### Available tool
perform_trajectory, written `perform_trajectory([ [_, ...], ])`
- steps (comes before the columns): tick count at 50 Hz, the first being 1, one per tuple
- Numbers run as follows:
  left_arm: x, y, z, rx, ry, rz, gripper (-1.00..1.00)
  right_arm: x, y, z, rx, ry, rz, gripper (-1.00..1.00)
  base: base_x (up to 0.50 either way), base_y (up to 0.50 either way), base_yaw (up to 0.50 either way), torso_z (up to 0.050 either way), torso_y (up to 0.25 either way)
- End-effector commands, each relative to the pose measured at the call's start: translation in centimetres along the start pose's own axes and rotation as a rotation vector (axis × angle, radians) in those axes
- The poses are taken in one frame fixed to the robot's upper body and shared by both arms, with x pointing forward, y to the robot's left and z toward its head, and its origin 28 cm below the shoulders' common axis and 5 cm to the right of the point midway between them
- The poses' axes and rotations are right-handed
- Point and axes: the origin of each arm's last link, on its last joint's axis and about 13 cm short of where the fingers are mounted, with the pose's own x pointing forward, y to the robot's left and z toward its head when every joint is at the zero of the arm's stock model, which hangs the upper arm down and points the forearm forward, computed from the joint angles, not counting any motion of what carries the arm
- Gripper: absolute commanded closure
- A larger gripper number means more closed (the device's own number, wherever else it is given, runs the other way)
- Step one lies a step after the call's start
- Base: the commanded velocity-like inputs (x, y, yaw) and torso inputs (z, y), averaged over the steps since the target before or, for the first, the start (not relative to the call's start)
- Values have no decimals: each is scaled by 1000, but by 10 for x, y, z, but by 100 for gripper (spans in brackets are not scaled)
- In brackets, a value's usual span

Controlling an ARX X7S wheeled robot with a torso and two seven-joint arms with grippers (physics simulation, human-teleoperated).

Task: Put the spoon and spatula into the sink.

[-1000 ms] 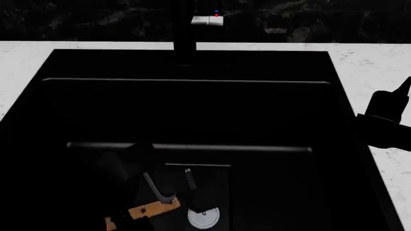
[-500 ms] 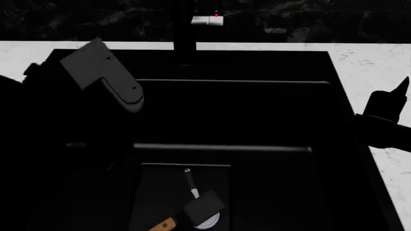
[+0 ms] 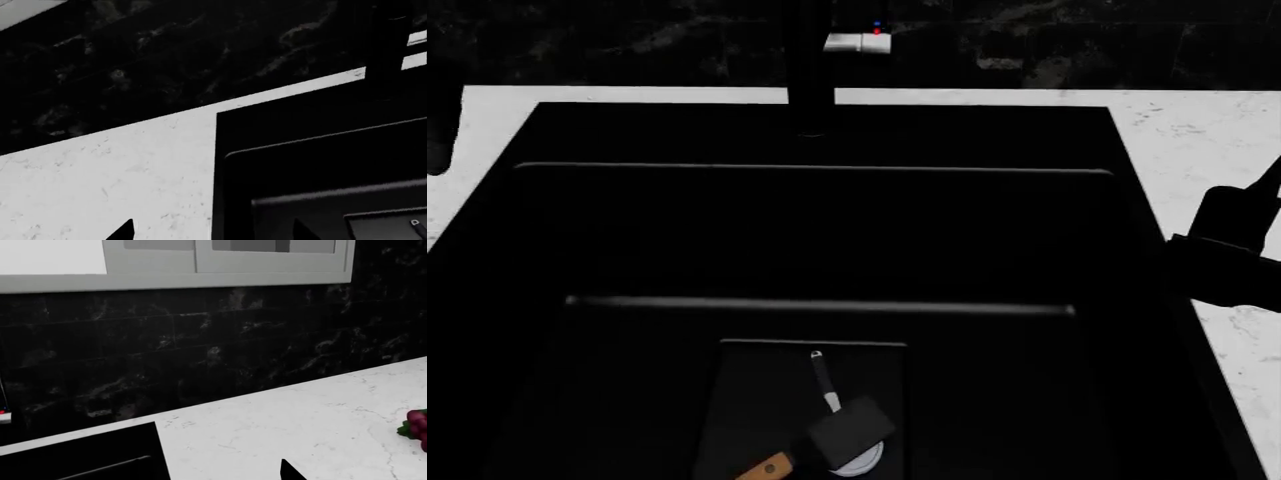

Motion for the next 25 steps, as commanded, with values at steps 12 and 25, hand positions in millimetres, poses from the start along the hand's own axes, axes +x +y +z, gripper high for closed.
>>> perform_trajectory([
  [12, -8, 42, -35, -301, 199, 318, -100, 1, 1, -3, -4, 4, 10, -100, 0, 0, 0, 0, 0],
  [25, 21, 37, -35, -278, 262, 315, -100, -1, 2, -5, 3, 5, 14, -100, 0, 0, 0, 0, 0],
])
